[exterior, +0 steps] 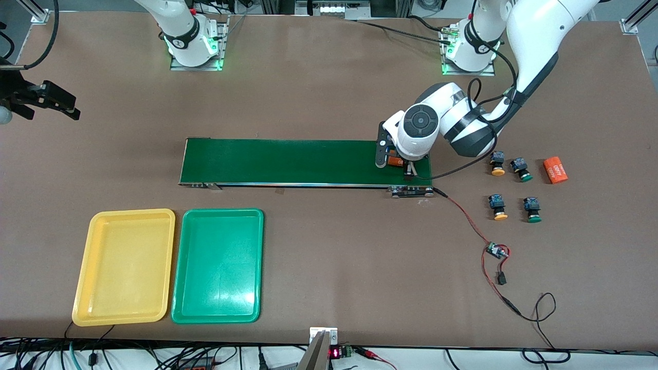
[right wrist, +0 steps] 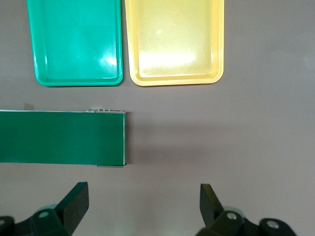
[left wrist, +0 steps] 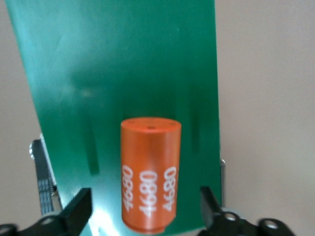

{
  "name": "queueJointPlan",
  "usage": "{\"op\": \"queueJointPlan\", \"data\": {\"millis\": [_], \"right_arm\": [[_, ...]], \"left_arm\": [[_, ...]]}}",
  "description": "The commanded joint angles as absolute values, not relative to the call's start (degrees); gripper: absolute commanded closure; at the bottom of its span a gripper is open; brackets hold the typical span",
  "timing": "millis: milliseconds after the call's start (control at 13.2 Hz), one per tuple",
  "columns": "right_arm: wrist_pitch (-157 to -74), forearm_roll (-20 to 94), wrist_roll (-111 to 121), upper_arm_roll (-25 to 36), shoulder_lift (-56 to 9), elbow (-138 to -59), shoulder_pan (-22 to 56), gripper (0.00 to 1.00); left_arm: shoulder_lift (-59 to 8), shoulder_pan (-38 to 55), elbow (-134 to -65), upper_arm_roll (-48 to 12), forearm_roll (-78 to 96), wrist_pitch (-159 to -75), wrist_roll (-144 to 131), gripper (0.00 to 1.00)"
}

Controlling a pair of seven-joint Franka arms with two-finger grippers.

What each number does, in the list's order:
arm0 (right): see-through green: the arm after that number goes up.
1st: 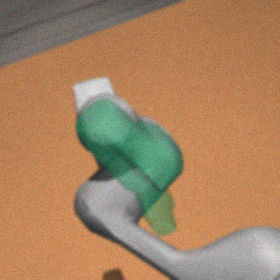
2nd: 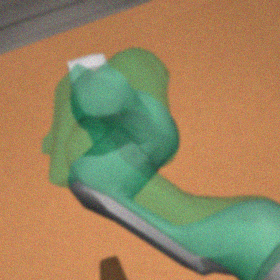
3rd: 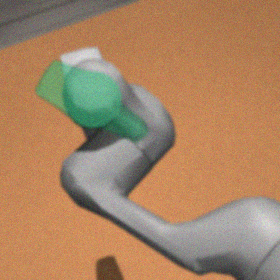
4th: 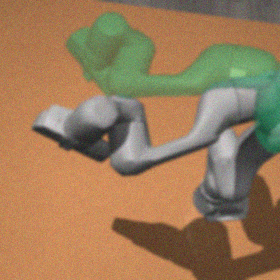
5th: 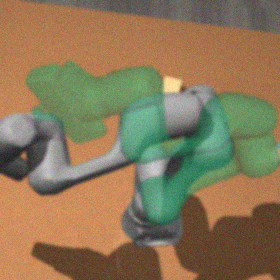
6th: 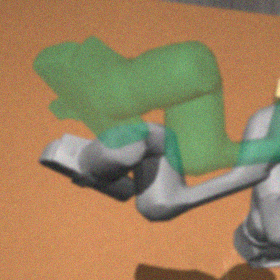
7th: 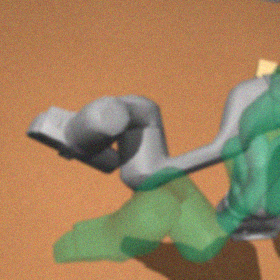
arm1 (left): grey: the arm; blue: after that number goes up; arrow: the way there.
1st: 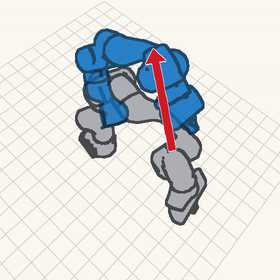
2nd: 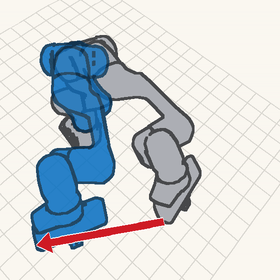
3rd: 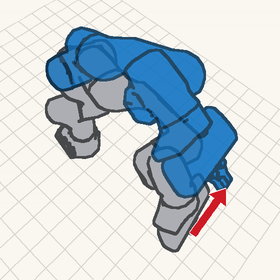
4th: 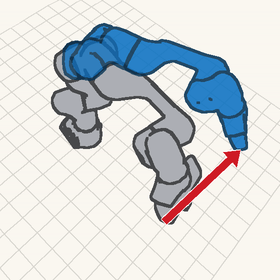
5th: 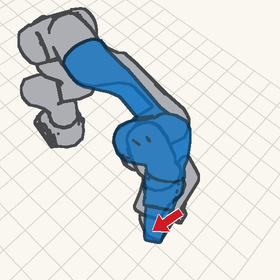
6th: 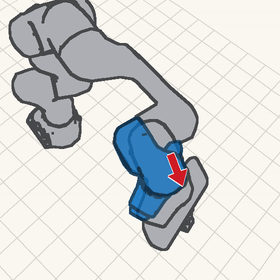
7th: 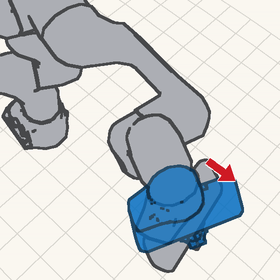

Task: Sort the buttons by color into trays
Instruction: 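Carry the orange cylinder onto the green belt and open the left gripper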

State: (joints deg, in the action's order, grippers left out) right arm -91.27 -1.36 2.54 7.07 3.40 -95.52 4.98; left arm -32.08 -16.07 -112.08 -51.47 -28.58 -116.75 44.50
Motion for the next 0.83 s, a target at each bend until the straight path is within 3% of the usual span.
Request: {"op": "queueJointPlan", "data": {"millis": [0,378,605,757], "right_arm": [[-91.6,-0.7,2.5,7.2,4.1,-96.1,4.9,0.0],[-91.6,-0.7,2.5,7.2,4.2,-96.1,4.9,0.0],[-91.7,-0.7,2.5,7.2,4.2,-96.1,4.9,0.0],[-91.7,-0.7,2.5,7.2,4.1,-96.1,4.9,0.0]], "left_arm": [[-28.5,-21.7,-109.9,-56.7,-26.4,-110.9,40.4,0.0],[-28.9,-25.3,-97.0,-58.5,-23.1,-97.0,22.2,0.0],[-29.4,-26.2,-92.0,-57.6,-23.1,-95.2,10.1,0.0],[-30.2,-25.2,-89.0,-53.5,-22.7,-95.3,3.8,0.0]]}}
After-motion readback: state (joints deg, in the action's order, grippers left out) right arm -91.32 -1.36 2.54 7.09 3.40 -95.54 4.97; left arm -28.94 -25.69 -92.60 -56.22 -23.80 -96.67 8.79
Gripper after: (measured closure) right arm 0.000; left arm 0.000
